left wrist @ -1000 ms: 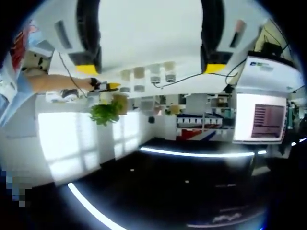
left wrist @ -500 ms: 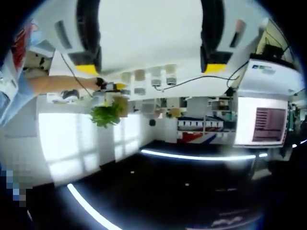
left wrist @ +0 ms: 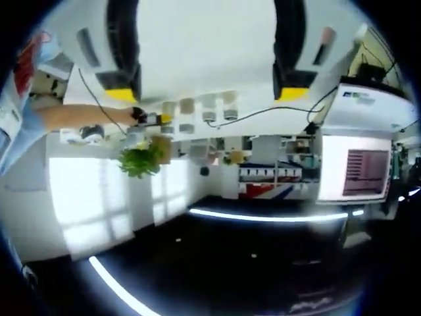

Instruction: Rotate the seasoning bottle until the label or dispensing opening points toward the visible target arrow and the bottle remains upright within the marked orientation range

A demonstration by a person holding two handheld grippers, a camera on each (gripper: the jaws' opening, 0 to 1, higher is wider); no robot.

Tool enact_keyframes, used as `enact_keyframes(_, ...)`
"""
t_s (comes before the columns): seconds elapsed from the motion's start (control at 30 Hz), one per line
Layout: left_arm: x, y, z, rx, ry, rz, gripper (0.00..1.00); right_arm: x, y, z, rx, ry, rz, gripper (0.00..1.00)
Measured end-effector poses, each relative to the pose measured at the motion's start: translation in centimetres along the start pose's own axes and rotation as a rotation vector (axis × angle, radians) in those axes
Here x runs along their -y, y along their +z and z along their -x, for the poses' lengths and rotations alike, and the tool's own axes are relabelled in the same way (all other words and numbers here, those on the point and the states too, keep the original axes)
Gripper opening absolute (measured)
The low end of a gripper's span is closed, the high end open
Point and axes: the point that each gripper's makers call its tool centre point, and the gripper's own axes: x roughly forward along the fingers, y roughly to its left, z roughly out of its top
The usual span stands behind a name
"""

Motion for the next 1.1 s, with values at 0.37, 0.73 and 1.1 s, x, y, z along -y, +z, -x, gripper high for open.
enact_keyframes(0.37,-0.4,0.6,0.6,0.015,0.012,-0.03,0.86,-0.2,0.8,0.5,0.058,-0.025,0.039,0.45)
enact_keyframes(0.73,-0.6,0.0,0.3,-0.005,0.006,-0.015,0.86,-0.8,0.9,0.8,0.049,-0.044,0.073,0.43)
enact_keyframes(1.1,-0.5,-0.6,-0.1,-0.024,0.0,-0.015,0.86,-1.5,0.8,1.5,0.068,-0.064,0.093,0.42)
